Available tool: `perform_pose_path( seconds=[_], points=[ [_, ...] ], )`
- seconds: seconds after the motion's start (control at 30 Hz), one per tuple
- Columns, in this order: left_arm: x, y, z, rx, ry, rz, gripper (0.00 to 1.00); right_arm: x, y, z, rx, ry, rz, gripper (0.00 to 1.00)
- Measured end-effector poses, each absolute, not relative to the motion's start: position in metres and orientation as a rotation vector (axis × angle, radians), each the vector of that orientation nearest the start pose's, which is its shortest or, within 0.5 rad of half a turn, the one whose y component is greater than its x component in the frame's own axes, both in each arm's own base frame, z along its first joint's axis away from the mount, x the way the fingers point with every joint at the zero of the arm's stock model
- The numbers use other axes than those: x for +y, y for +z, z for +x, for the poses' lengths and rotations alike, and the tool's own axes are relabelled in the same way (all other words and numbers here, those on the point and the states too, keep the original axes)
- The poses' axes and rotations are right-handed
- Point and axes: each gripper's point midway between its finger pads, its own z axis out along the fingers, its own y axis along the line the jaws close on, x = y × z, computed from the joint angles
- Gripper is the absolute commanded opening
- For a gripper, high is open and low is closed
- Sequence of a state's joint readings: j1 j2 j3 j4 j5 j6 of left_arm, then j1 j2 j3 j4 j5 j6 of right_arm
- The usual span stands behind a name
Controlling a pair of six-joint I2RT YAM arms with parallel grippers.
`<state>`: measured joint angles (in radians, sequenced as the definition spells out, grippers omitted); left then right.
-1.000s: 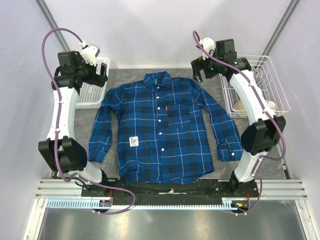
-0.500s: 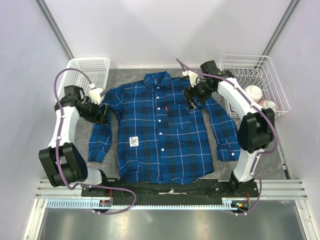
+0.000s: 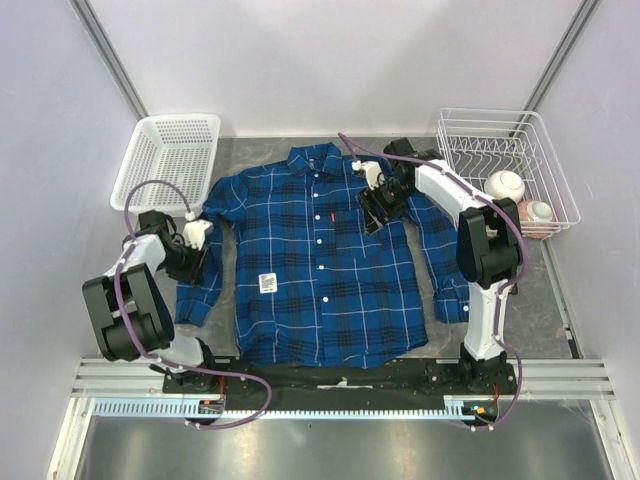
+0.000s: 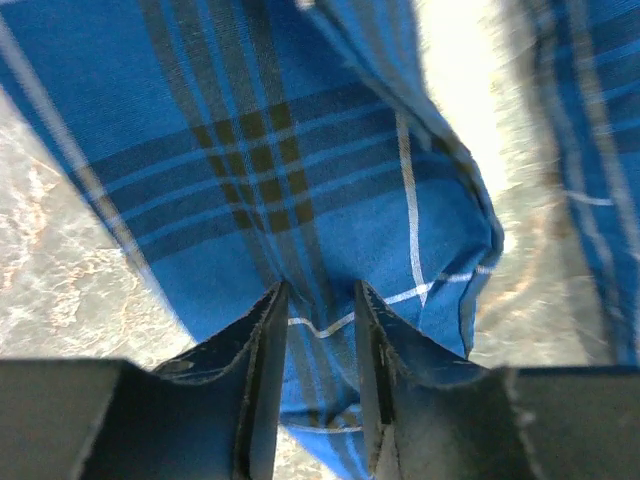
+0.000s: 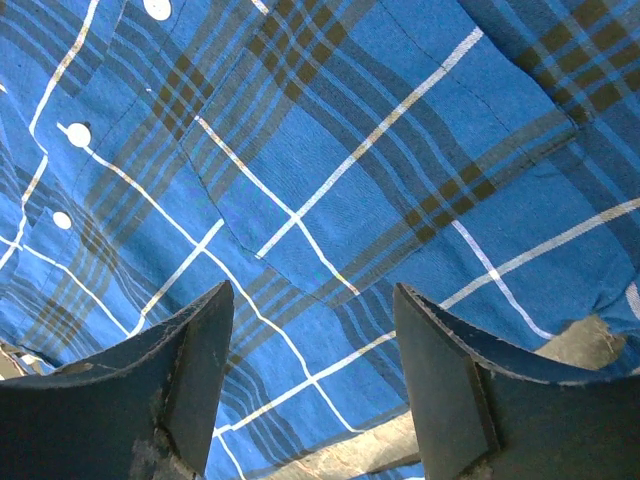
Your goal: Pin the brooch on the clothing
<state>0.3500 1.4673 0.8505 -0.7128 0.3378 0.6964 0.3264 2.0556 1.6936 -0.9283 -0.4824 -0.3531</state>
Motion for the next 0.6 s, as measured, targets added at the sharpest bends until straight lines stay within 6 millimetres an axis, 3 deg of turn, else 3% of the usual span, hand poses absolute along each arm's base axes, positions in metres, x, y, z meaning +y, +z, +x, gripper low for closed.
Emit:
perform_pose_path(
  seconds=[0.1, 0.2, 0.3, 0.4, 0.43, 0.53, 0.6],
  points=[
    [0.07, 0.013, 0.242, 2.765, -0.161, 0.55, 0.28, 0.203, 0.077, 0.375, 2.593, 0.695, -1.017, 0.7],
    [0.091, 0.013, 0.244, 2.763, -0.053, 0.536, 0.23, 0.206, 0.077, 0.374, 2.586, 0.703, -1.023, 0.69],
    [0.129, 0.015, 0.239, 2.781, 0.083, 0.47, 0.23, 0.206, 0.076, 0.374, 2.588, 0.704, -1.025, 0.69],
    [0.165, 0.019, 0.224, 2.82, 0.208, 0.403, 0.33, 0.206, 0.075, 0.373, 2.591, 0.704, -1.026, 0.68],
    [0.171, 0.021, 0.221, 2.82, 0.228, 0.398, 0.42, 0.206, 0.075, 0.373, 2.592, 0.704, -1.026, 0.68],
    [0.176, 0.042, 0.224, 2.768, 0.247, 0.414, 0.53, 0.206, 0.074, 0.373, 2.592, 0.704, -1.026, 0.66],
    [0.171, 0.072, 0.238, 2.677, 0.259, 0.437, 0.58, 0.206, 0.074, 0.373, 2.591, 0.704, -1.027, 0.66]
  ],
)
